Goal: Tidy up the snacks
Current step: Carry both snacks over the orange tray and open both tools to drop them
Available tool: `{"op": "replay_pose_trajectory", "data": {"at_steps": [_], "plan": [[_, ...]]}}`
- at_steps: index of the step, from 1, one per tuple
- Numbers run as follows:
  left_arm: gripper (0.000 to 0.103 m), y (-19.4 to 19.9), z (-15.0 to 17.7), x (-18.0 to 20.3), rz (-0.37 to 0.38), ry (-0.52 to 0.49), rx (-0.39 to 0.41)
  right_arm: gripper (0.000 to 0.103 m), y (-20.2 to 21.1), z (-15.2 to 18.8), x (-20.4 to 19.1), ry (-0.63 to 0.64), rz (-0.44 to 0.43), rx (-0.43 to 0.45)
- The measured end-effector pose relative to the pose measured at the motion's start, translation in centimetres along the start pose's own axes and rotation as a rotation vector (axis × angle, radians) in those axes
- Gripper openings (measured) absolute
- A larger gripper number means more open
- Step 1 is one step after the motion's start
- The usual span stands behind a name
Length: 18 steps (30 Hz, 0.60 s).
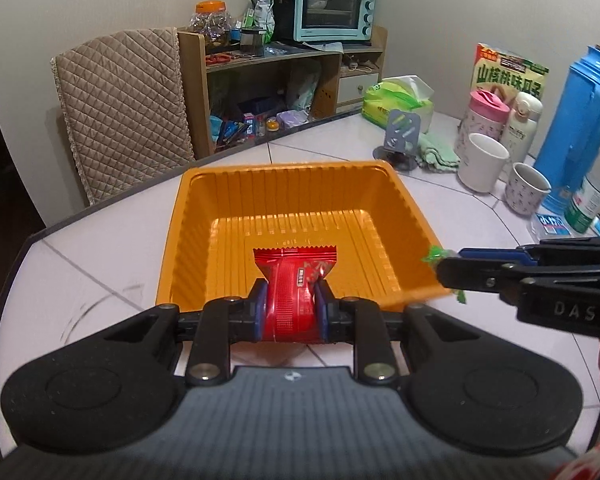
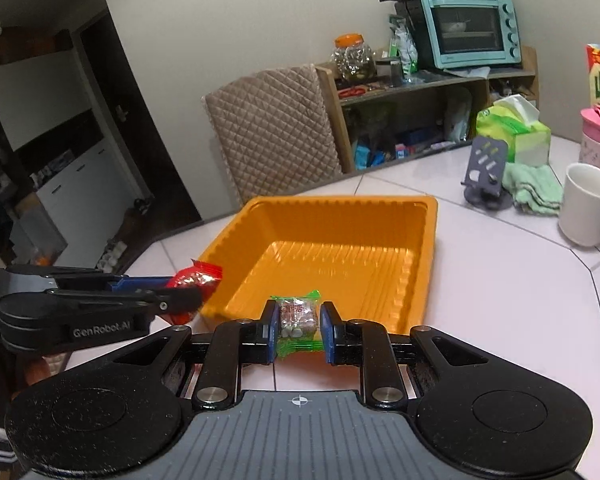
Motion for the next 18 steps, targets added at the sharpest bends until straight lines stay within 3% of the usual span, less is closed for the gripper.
{"op": "replay_pose_trajectory", "data": {"at_steps": [8, 18], "plan": [[0.022, -4.0, -1.9, -1.1, 0.019, 0.052, -0.028, 0.022, -4.4, -1.5, 1.8, -0.061, 0.018, -0.004], [0.022, -8.3, -2.1, -1.4, 0.026, 0.062, -0.077, 0.022, -7.9, -0.9, 3.7, -0.125, 0.060, -0.044]]}}
Point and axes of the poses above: each gripper's, at about its wrist camera, not at the fingertips, and y roughly against the way its jaws point, x to its right, z to its underside, the point moved 10 cm from there along -y, roughly the way its jaws point, and after that the axes turned 1 degree about -y, right-handed, at the moved point
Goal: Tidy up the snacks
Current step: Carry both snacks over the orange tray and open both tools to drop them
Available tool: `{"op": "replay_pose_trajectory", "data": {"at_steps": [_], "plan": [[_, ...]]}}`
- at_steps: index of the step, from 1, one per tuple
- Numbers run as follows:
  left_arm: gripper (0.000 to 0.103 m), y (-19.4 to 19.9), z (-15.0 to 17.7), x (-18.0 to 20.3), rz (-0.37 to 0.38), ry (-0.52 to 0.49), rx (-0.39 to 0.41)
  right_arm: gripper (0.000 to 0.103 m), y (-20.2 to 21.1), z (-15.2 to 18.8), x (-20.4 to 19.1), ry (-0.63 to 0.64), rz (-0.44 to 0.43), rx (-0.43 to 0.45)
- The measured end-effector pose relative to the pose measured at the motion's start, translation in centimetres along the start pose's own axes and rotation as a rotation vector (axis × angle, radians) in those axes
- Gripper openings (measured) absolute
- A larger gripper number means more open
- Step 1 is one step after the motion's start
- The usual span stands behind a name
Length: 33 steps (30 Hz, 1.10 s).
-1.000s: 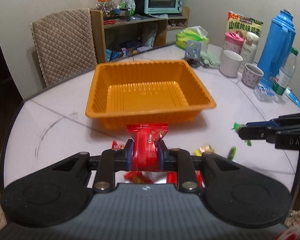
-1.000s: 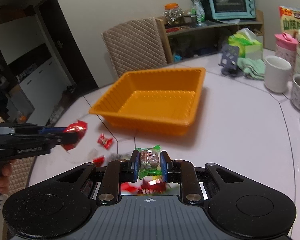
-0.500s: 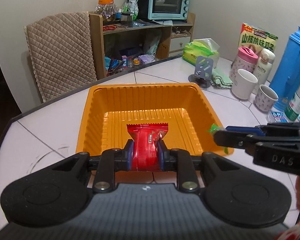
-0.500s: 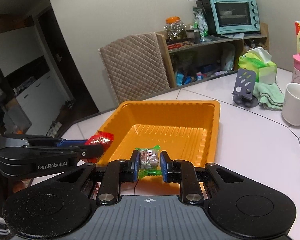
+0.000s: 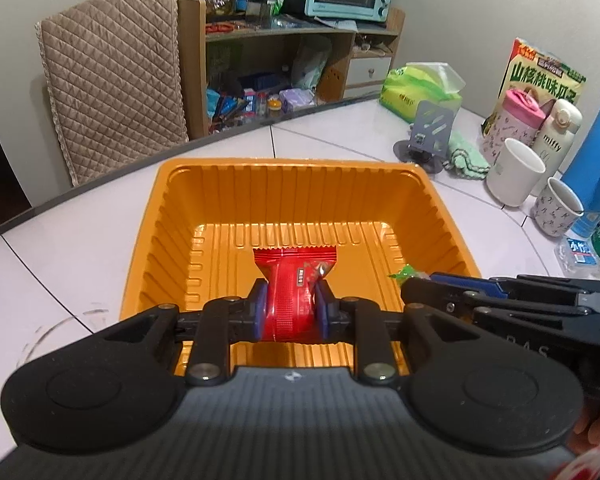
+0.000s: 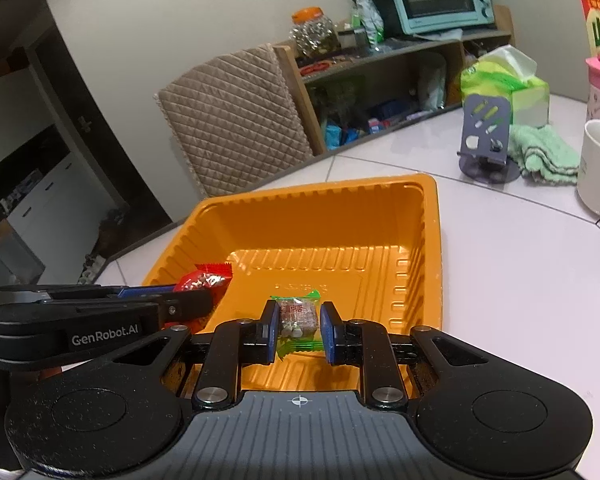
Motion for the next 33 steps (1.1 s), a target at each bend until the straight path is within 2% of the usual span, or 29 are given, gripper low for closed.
{"op": "replay_pose_trajectory", "data": {"at_steps": [7, 10, 24, 28, 30, 32, 33], "plan": [[0.023, -1.7, 0.3, -0.1, -0.012, 0.003, -0.022, 0.022, -0.8, -0.2, 1.0, -0.015, 0.018, -0.007], [0.030, -2.0, 0.1, -0.3, -0.017, 0.006, -0.019, 0.023, -1.0, -0.2, 1.2, -0.022, 0.020, -0.009], [0.037, -1.2, 0.2, -2.4, -0.053, 0.028, -0.020, 0.023, -1.8, -0.3, 0.5, -0.014, 0.008, -0.019], [0.039, -0.9, 0.1, -2.7, -0.055, 0.033, -0.019, 0.023, -1.7, -0.7, 0.0, -0.020, -0.008, 0.005], [0.043, -0.7, 0.1, -2.8, -0.061, 0.034, -0.018, 0.026, -1.7, -1.0, -0.1, -0.041, -0.014, 0.011], [0.045, -0.4, 0.2, -2.9, -0.062, 0.037, -0.014, 0.043, -1.4, -1.3, -0.1, -0.061, -0.030, 0.027], [0.045, -0.2, 0.2, -2.9, -0.061, 0.040, -0.012, 0.048, -1.1, -1.6, 0.0, -0.067, -0.031, 0.043]]}}
Point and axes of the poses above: each gripper's, at about its wrist camera, not at the fingertips, and y roughly against the way its jaws point, x to its right, z to its underside, the point moved 10 cm from there along -y, roughly the way its jaws point, and after that the axes turned 1 degree about -y, right-handed, at the moved point
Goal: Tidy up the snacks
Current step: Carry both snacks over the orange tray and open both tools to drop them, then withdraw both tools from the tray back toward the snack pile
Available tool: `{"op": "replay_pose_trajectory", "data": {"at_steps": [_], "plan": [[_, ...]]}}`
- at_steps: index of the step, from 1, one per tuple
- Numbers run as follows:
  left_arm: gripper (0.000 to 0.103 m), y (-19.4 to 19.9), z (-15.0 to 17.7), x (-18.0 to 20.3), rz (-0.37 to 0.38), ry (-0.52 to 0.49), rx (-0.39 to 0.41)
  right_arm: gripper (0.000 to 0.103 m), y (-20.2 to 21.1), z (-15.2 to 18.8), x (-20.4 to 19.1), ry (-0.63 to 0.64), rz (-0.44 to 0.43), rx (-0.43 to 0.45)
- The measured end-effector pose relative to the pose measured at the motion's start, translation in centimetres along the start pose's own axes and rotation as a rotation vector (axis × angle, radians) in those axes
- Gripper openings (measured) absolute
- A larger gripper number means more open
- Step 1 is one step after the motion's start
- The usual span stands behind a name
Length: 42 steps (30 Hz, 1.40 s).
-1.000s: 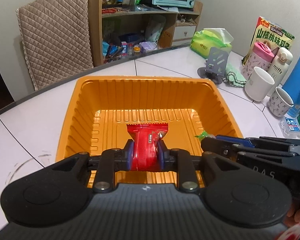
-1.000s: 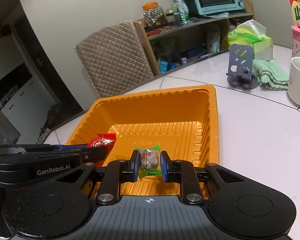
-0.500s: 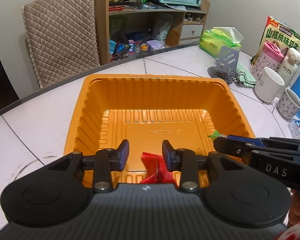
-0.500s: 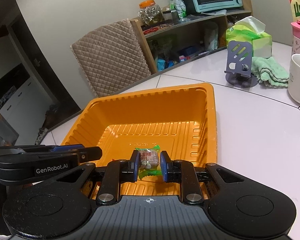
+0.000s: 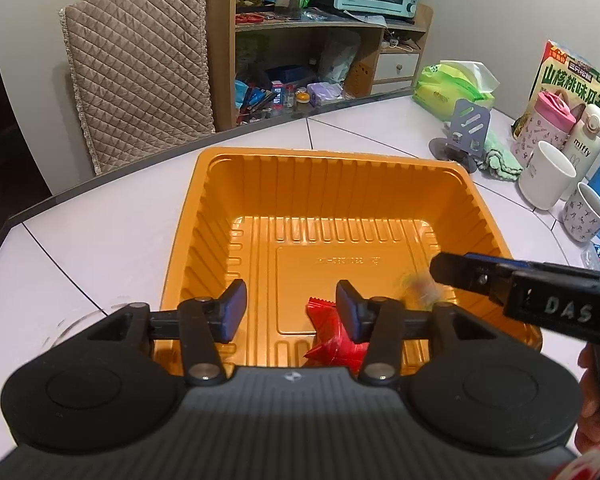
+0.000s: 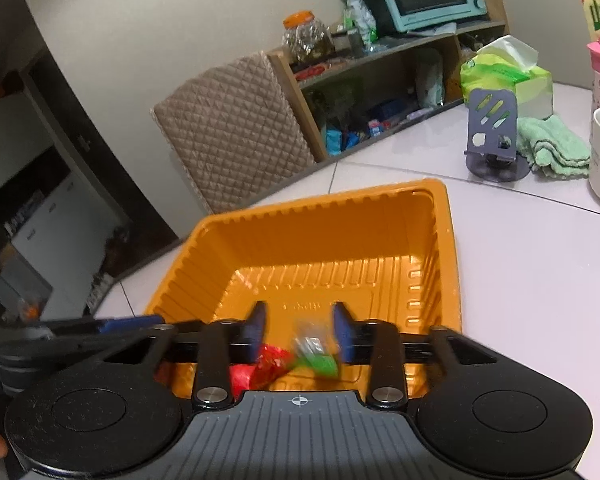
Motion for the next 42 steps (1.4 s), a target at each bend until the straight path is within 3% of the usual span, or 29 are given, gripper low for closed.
{"op": "replay_pose_trajectory", "data": {"at_steps": [2, 20, 25, 42], "plan": [[0.046, 0.4, 0.0, 0.0, 0.004, 0.005, 0.002, 0.056, 0.6, -0.3, 0.1, -0.001, 0.005, 0.024], [0.056, 8.1, 2.5, -0.1, 0.011, 0.042, 0.020, 0.058, 9.1, 0.8, 1.6, -0.063, 0.050, 0.029], [0.060, 10.5, 4.4, 0.1, 0.010, 0.047, 0.014, 0.058, 11.7, 2.3, 1.6, -0.066, 0.063, 0.020], [0.061, 16.5, 12.5, 1.6, 0.016, 0.082, -0.051, 0.058, 17.3, 10.1, -0.1, -0.007, 0.071, -0.079]]}}
Point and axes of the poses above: each gripper's, at about its wrist camera, not at the fingertips, and y roughly against the way its jaws point, x to its right, z to its underside, the point moved 10 cm from there along -y, roughly the way its jaws point, and after that the axes turned 1 degree about -y, right-handed, at the moved point
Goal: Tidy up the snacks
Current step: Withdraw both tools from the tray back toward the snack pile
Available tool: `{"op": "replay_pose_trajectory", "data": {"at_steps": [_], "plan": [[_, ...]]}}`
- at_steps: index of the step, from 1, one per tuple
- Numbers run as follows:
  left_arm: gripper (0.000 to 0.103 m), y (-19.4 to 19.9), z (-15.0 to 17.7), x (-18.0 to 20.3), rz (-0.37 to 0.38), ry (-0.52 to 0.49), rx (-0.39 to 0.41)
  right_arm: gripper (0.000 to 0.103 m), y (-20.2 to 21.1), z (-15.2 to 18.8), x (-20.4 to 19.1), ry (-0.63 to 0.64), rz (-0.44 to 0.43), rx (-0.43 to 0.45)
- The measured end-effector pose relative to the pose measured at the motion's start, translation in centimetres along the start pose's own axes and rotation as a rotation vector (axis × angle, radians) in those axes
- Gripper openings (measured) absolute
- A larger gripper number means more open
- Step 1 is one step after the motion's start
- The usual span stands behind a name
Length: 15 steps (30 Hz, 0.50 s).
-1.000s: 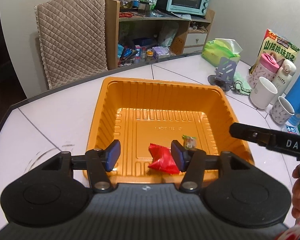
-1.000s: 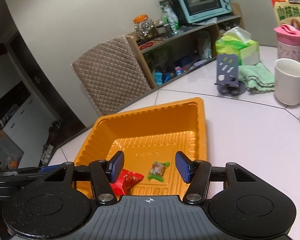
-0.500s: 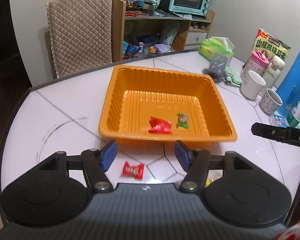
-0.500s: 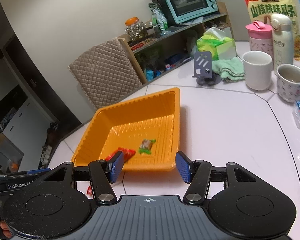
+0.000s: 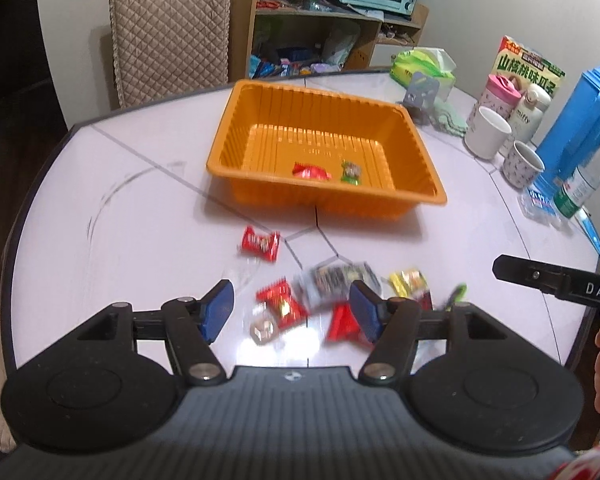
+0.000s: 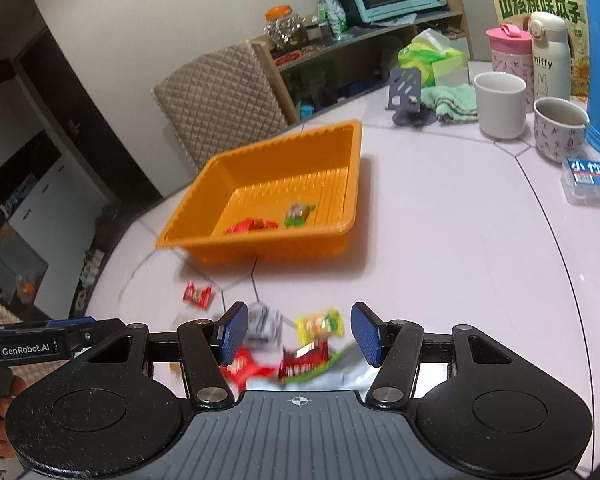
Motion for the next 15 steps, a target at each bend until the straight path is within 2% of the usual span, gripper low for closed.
{"op": "replay_pose_trajectory", "data": {"at_steps": [15], "plan": [[0.062, 2.3, 5.7, 1.2, 0.002, 0.004, -0.057, 0.058, 1.7, 5.1, -1.2, 0.041, -0.005, -0.074]]}}
Point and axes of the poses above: each gripper's, at about its wrist camera, not at the fingertips, and y roughly against the way its jaws point, x to its right, z to its underside, the point moved 10 cm from there along -y, roughly the way its jaws point, and after that the axes turned 1 degree about -y, right-handed, at the moved point
